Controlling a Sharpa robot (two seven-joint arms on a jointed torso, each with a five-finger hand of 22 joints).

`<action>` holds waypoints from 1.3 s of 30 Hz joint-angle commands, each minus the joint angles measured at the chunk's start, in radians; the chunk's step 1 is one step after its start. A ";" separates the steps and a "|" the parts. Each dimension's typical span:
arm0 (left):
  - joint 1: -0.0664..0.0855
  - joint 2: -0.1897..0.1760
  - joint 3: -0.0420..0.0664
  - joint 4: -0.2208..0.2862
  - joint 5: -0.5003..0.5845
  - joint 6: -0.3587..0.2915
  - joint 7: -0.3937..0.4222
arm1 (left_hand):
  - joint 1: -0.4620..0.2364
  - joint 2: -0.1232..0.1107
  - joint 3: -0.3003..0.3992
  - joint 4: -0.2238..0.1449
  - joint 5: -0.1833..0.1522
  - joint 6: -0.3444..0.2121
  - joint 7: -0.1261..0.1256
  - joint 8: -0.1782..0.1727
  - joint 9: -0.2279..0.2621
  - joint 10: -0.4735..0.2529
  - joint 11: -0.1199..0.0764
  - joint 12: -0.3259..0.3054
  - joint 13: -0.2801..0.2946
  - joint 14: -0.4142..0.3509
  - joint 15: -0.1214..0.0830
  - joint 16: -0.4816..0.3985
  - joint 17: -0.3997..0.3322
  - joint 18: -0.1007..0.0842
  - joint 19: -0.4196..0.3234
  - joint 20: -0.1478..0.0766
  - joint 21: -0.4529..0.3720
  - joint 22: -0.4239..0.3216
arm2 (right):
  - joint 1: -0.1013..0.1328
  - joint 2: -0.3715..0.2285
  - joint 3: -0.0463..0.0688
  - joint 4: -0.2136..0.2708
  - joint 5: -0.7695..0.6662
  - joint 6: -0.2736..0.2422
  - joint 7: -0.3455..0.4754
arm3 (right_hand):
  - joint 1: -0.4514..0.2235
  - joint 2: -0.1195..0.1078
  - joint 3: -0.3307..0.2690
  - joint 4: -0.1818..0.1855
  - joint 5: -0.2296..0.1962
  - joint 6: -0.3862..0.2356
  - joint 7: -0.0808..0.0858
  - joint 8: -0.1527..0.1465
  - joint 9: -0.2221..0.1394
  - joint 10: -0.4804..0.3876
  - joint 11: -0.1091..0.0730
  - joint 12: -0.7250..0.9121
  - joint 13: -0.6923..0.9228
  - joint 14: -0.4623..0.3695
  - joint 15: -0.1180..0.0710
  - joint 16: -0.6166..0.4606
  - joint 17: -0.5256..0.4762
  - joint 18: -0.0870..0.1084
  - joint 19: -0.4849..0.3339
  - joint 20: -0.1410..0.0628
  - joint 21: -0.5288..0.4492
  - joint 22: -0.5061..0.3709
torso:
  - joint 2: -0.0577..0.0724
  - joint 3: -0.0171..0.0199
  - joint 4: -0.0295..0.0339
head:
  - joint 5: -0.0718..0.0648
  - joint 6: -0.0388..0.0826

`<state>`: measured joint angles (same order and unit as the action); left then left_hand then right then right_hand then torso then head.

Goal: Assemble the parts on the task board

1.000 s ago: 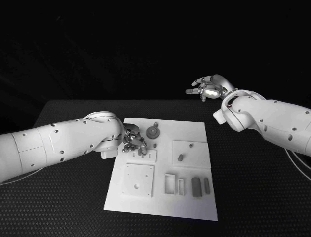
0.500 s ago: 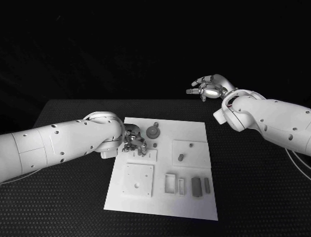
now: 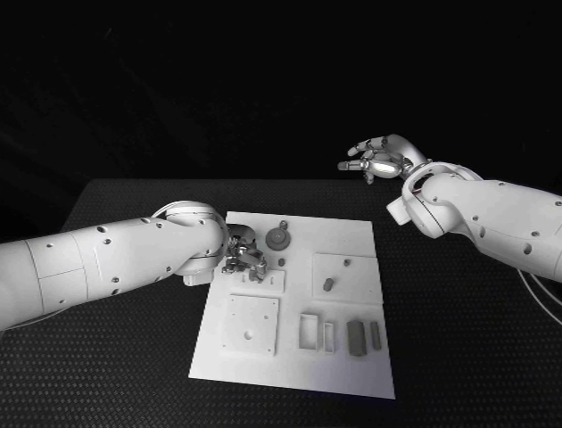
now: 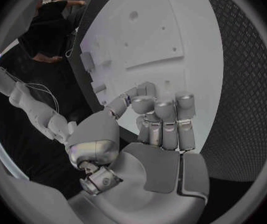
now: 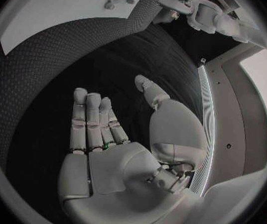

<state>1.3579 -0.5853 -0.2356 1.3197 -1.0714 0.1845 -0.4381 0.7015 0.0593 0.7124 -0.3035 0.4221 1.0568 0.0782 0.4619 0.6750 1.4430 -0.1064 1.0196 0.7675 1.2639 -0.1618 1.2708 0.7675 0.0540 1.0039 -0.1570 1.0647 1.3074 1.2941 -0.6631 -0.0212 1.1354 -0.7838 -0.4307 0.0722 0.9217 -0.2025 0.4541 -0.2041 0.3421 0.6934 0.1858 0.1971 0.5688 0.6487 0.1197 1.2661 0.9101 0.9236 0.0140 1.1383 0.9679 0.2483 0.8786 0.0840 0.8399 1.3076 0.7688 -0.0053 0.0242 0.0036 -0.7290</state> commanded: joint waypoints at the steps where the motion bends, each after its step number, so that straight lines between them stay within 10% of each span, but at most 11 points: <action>1: 0.000 0.003 0.000 0.003 -0.034 0.032 0.001 | 0.004 0.016 0.029 0.035 -0.004 0.195 -0.108 0.005 0.001 -0.024 -0.032 0.004 -0.001 0.025 -0.020 0.005 -0.002 0.009 0.005 -0.112 0.004 0.014 | 0.000 0.001 0.001 0.001 -0.002 0.015 0.009 | -0.002 0.012 -0.001 -0.006 0.007 0.004 0.041 0.007 -0.002 -0.006 0.000 0.006 -0.003 -0.006 0.000 0.005 -0.003 0.013 0.002 0.008 -0.005 0.014 | 0.000 0.0001 0.0001 | 0.000 0.000; 39: -0.006 0.013 0.000 -0.002 -0.048 0.006 -0.002 | -0.018 0.043 0.030 0.041 -0.053 0.187 -0.108 0.014 0.000 -0.031 -0.032 0.018 -0.010 0.020 -0.019 0.014 -0.012 0.011 -0.002 -0.109 0.008 0.015 | 0.000 0.001 0.001 0.004 -0.002 0.016 0.008 | -0.001 0.015 -0.003 -0.009 0.024 0.004 0.042 0.010 -0.008 -0.010 0.001 0.015 -0.018 -0.009 0.001 0.011 -0.013 0.013 0.003 0.009 -0.008 0.016 | 0.000 -0.0006 0.0000 | -0.005 0.000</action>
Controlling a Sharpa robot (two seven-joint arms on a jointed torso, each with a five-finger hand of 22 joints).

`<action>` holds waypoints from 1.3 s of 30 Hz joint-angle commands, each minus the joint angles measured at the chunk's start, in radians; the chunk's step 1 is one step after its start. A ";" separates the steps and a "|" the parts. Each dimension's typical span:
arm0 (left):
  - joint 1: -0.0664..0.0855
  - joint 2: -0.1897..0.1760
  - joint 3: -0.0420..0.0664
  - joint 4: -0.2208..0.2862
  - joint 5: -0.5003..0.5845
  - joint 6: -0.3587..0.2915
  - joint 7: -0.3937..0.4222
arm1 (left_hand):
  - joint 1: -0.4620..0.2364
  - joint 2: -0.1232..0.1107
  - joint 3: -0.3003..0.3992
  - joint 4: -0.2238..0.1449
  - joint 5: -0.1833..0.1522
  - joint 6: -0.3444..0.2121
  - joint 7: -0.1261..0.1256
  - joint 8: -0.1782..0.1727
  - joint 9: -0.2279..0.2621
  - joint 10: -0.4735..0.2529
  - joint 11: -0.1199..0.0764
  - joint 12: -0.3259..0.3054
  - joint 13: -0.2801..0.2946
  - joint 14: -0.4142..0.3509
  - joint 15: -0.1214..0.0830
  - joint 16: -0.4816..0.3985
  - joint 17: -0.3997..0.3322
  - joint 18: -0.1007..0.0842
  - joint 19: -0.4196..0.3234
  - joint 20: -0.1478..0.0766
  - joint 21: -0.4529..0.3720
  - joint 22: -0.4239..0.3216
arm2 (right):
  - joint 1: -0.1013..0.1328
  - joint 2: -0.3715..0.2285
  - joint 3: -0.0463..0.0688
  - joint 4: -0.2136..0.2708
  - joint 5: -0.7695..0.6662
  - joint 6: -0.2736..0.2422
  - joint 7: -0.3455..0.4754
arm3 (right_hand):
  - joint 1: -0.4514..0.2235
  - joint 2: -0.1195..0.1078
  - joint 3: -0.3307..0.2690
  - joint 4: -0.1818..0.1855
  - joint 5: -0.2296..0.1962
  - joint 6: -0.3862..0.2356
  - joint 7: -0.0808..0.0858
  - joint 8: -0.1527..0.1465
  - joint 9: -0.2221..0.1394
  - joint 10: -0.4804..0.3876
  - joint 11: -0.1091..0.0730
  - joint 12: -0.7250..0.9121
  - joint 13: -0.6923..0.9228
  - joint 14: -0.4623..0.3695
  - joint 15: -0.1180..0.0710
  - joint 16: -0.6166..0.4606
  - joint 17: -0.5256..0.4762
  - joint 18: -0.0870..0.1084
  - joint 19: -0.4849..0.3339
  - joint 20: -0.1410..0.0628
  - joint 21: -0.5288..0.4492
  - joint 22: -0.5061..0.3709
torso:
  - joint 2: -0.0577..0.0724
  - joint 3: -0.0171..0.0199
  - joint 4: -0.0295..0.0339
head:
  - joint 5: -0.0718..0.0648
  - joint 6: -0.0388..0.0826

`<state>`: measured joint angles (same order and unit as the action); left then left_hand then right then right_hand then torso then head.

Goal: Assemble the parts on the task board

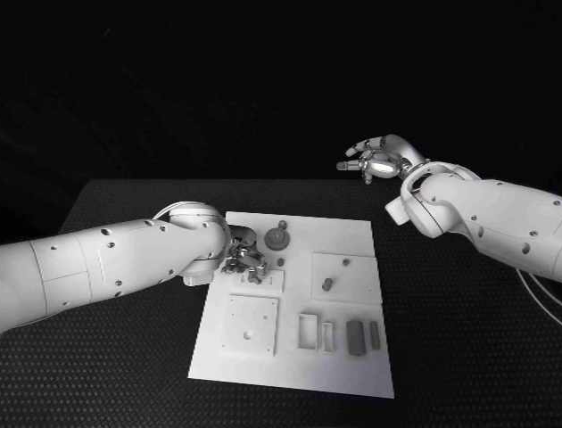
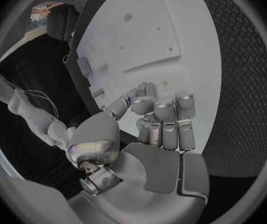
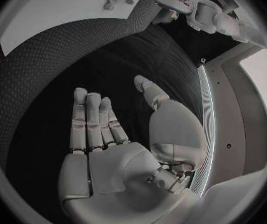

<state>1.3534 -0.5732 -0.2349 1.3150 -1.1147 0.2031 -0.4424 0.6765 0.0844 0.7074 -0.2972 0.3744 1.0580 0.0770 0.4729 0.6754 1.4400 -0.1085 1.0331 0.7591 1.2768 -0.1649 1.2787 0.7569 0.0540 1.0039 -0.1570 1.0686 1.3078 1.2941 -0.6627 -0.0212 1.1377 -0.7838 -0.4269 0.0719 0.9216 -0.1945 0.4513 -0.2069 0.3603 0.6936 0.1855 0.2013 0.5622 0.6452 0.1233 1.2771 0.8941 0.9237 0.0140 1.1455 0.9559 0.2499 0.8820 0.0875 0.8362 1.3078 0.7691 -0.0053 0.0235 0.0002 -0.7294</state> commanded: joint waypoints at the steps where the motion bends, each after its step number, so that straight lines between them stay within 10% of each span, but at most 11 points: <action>1: -0.002 0.001 0.000 0.002 -0.005 -0.015 0.003 | 0.007 0.018 0.035 0.035 -0.005 0.185 -0.106 0.003 -0.001 -0.028 -0.030 0.004 -0.001 0.007 -0.015 0.006 -0.001 0.011 -0.002 -0.109 0.004 0.015 | 0.000 0.001 0.001 0.001 -0.002 0.012 0.008 | -0.002 0.007 0.000 -0.007 0.006 0.004 0.042 0.006 -0.001 -0.007 -0.003 0.005 -0.002 -0.009 0.001 0.004 -0.001 0.012 0.000 0.006 -0.004 0.016 | 0.000 -0.0006 0.0005 | -0.001 0.000; 39: -0.012 -0.073 0.000 0.093 -0.025 -0.201 0.027 | 0.010 0.017 0.041 0.028 -0.023 0.182 -0.107 0.006 -0.002 -0.030 -0.031 0.007 -0.007 0.007 -0.017 0.009 -0.006 0.013 -0.002 -0.110 0.008 0.016 | -0.004 -0.010 0.000 0.000 -0.002 0.016 0.009 | -0.006 0.009 -0.002 -0.005 0.006 0.004 0.042 0.008 -0.005 -0.009 -0.003 0.010 -0.010 -0.011 0.001 0.008 -0.007 0.012 0.000 0.006 -0.006 0.017 | -0.001 0.0004 0.0024 | -0.003 -0.002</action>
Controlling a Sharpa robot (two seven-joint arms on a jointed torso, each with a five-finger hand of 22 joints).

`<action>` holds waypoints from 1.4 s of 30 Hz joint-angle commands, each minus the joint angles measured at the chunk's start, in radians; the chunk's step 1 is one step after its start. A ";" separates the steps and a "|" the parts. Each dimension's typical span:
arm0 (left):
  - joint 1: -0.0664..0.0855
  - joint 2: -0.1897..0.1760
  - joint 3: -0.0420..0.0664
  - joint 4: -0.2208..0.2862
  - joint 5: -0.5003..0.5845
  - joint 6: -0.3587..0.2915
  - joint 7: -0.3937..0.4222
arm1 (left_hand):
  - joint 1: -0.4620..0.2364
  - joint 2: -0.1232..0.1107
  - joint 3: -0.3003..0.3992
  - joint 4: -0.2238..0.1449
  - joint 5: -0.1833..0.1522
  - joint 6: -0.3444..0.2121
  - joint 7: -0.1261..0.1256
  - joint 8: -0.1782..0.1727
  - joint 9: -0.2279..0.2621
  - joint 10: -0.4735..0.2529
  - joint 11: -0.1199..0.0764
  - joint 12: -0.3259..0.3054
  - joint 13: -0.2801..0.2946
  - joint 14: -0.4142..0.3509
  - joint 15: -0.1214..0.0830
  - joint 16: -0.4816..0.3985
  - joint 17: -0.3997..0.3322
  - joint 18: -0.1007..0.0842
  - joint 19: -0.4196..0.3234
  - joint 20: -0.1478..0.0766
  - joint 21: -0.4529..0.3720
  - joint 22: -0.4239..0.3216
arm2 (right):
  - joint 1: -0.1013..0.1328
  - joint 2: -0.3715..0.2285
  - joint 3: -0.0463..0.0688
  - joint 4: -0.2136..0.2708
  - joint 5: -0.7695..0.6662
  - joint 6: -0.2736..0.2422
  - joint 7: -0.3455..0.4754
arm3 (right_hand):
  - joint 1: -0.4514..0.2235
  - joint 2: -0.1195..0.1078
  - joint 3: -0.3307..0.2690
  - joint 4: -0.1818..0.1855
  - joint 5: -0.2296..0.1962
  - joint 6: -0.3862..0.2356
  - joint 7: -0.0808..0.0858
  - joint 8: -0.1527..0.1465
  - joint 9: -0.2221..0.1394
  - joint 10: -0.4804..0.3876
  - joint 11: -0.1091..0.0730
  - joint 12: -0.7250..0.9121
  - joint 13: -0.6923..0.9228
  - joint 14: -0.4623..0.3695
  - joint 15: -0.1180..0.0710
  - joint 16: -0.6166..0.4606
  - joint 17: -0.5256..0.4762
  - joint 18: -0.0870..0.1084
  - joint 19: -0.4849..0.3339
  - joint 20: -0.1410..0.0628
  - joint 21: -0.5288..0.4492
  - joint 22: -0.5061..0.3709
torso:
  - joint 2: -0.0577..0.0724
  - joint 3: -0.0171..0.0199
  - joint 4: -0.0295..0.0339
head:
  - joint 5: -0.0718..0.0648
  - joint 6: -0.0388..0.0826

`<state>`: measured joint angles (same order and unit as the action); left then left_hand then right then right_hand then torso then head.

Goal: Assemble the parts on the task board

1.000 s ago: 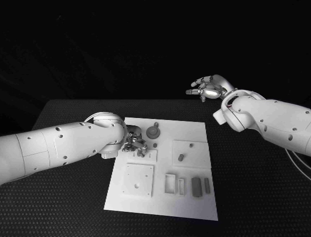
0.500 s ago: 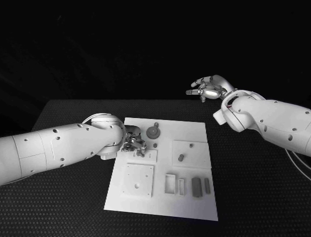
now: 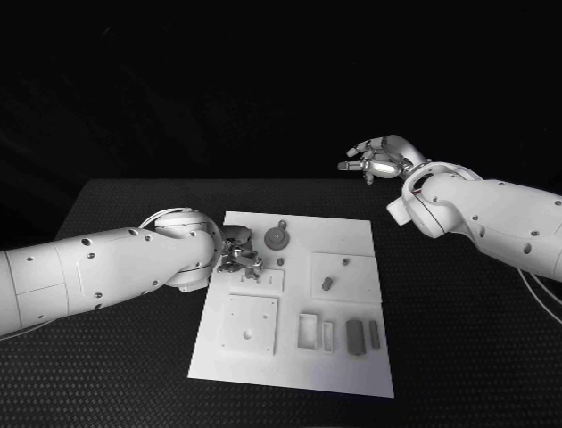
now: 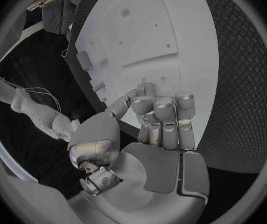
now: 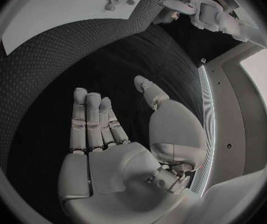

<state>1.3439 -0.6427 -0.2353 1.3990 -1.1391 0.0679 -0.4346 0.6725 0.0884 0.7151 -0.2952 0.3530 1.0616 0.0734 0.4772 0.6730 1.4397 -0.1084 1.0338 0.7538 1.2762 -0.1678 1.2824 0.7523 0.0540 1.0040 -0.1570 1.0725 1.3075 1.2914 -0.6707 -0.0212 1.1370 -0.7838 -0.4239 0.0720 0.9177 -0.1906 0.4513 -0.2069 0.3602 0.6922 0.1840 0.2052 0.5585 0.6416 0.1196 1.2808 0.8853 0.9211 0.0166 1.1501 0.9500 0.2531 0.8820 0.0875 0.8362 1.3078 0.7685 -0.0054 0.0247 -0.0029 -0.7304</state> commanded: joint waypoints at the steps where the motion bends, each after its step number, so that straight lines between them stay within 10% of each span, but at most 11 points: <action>1: -0.005 -0.005 0.000 0.012 0.000 -0.074 0.020 | 0.014 0.013 0.033 0.026 -0.002 0.179 -0.103 0.002 0.001 -0.030 -0.031 0.006 -0.002 0.007 -0.015 0.006 -0.002 0.013 -0.001 -0.110 0.004 0.016 | -0.002 -0.002 0.000 0.000 -0.002 0.013 0.009 | -0.002 0.005 -0.003 -0.005 0.006 0.005 0.044 0.004 -0.001 -0.006 0.001 0.007 -0.001 -0.008 -0.002 0.004 -0.001 0.009 0.000 0.006 -0.006 0.017 | 0.000 0.0004 0.0012 | 0.000 -0.002; 19: -0.031 -0.030 -0.003 0.061 -0.081 -0.223 0.029 | 0.018 0.005 0.036 0.025 -0.007 0.181 -0.104 0.005 0.001 -0.029 -0.032 0.010 -0.004 0.011 -0.018 0.009 -0.004 0.015 0.003 -0.112 0.008 0.016 | -0.005 -0.010 0.000 0.003 -0.001 0.013 0.007 | -0.003 0.005 -0.003 -0.005 0.006 0.005 0.044 0.004 -0.002 -0.006 0.001 0.008 -0.004 -0.009 -0.002 0.005 -0.003 0.009 0.000 0.006 -0.007 0.017 | 0.000 0.0004 0.0000 | 0.005 -0.005; 42: -0.042 -0.026 -0.004 0.060 -0.069 -0.155 0.017 | 0.021 0.003 0.037 0.025 -0.011 0.180 -0.105 0.006 0.000 -0.029 -0.032 0.011 -0.005 0.011 -0.019 0.009 -0.006 0.015 0.003 -0.113 0.009 0.016 | -0.005 -0.010 0.000 0.002 -0.001 0.015 0.007 | -0.003 0.005 -0.003 -0.005 0.006 0.005 0.044 0.005 -0.003 -0.007 0.001 0.010 -0.006 -0.010 -0.002 0.006 -0.005 0.009 0.000 0.006 -0.007 0.017 | 0.001 -0.0003 -0.0005 | 0.005 -0.011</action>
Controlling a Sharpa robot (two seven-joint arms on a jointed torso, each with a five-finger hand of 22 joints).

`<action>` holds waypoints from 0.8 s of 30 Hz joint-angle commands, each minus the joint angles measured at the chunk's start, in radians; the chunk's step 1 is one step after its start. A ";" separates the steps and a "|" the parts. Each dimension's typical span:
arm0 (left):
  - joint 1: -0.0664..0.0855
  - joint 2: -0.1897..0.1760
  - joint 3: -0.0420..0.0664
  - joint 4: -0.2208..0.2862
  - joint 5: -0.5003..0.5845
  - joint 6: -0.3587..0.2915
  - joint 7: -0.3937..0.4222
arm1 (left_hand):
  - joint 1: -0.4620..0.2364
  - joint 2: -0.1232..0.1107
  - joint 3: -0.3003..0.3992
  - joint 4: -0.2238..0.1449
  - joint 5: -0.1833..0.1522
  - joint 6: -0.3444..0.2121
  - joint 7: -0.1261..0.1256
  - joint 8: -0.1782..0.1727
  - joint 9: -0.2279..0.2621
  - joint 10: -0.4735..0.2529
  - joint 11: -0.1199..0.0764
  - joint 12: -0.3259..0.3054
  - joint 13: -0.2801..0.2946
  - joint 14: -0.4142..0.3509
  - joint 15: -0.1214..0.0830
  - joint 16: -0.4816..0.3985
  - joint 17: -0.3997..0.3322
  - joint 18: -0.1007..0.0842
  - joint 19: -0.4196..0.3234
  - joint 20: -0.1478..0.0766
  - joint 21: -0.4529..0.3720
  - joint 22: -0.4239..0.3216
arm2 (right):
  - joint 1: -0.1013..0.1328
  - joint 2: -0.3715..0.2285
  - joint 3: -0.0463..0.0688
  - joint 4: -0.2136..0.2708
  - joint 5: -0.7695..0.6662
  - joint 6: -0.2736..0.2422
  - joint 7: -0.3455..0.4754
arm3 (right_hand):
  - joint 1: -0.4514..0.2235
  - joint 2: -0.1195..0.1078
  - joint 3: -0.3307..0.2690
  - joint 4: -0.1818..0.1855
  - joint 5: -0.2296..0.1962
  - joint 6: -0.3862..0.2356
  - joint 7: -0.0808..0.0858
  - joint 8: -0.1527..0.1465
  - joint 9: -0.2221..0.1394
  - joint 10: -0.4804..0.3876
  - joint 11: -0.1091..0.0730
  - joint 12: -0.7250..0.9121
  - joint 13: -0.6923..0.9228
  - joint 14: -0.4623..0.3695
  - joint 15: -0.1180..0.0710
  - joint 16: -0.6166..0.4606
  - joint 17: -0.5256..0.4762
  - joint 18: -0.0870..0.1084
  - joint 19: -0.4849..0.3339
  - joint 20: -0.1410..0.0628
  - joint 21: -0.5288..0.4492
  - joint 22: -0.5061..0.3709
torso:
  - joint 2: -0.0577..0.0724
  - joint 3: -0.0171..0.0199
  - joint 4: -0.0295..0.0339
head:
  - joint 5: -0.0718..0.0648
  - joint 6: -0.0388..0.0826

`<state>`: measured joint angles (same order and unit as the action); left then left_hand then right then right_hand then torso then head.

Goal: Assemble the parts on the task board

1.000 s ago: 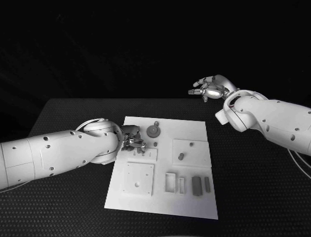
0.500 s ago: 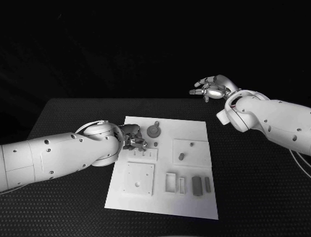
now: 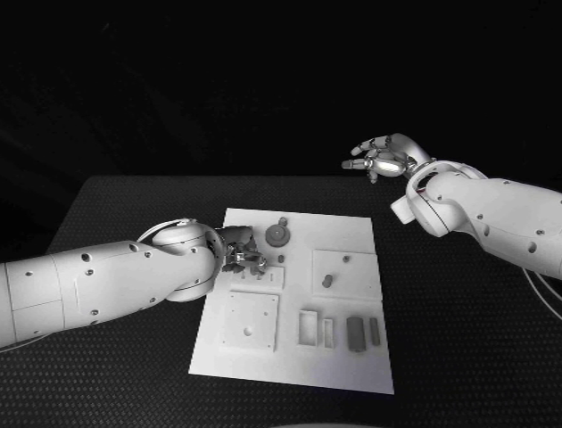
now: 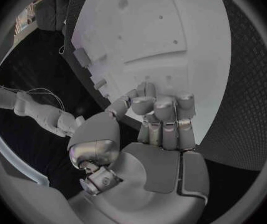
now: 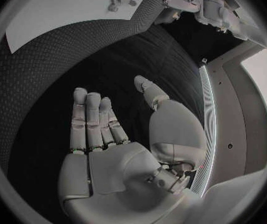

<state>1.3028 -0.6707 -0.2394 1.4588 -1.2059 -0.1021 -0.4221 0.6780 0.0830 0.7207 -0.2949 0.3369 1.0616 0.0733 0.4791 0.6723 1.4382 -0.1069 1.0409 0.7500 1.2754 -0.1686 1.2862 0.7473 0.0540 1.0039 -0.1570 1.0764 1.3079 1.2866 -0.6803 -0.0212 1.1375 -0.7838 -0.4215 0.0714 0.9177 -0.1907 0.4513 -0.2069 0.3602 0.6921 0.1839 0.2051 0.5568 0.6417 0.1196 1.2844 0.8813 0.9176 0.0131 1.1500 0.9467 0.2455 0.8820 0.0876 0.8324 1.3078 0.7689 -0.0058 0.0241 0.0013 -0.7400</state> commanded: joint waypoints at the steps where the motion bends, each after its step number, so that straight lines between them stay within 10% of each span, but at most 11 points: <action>1: -0.001 0.002 0.000 0.000 -0.003 0.016 0.004 | 0.015 0.008 0.031 0.025 0.005 0.180 -0.104 0.004 0.001 -0.028 -0.034 0.004 -0.001 0.012 -0.018 0.005 -0.001 0.015 0.003 -0.113 0.005 0.016 | 0.000 0.000 0.001 0.002 -0.001 0.013 0.007 | -0.003 0.005 -0.003 -0.005 0.006 0.005 0.044 0.005 -0.001 -0.007 0.001 0.006 -0.002 -0.006 0.002 0.006 -0.001 0.016 0.000 0.006 -0.004 0.017 | 0.000 -0.0001 0.0003 | 0.000 -0.001; 24: -0.013 0.003 0.000 -0.006 -0.010 0.057 -0.001 | 0.016 0.008 0.032 0.026 0.002 0.178 -0.104 0.003 0.000 -0.029 -0.033 0.005 -0.002 0.011 -0.019 0.005 -0.003 0.015 0.003 -0.113 0.006 0.015 | -0.002 0.000 0.001 0.001 0.000 0.014 0.008 | -0.005 0.007 -0.004 -0.004 0.006 0.005 0.044 0.006 -0.003 -0.008 0.001 0.009 -0.005 -0.007 0.002 0.008 -0.004 0.016 0.000 0.006 -0.004 0.018 | 0.000 0.0005 -0.0002 | 0.000 -0.004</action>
<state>1.2932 -0.6689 -0.2376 1.4516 -1.2074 -0.0696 -0.4219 0.6781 0.0830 0.7267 -0.2925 0.3394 1.0617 0.0733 0.4794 0.6712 1.4382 -0.1068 1.0408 0.7492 1.2741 -0.1699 1.2862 0.7452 0.0540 1.0040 -0.1570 1.0763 1.3076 1.2850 -0.6801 -0.0212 1.1375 -0.7836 -0.4200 0.0714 0.9177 -0.1907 0.4514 -0.2069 0.3602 0.6921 0.1839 0.2051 0.5549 0.6417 0.1196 1.2884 0.8773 0.9176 0.0131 1.1537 0.9439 0.2503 0.8821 0.0876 0.8324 1.3078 0.7690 -0.0055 0.0238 0.0010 -0.7438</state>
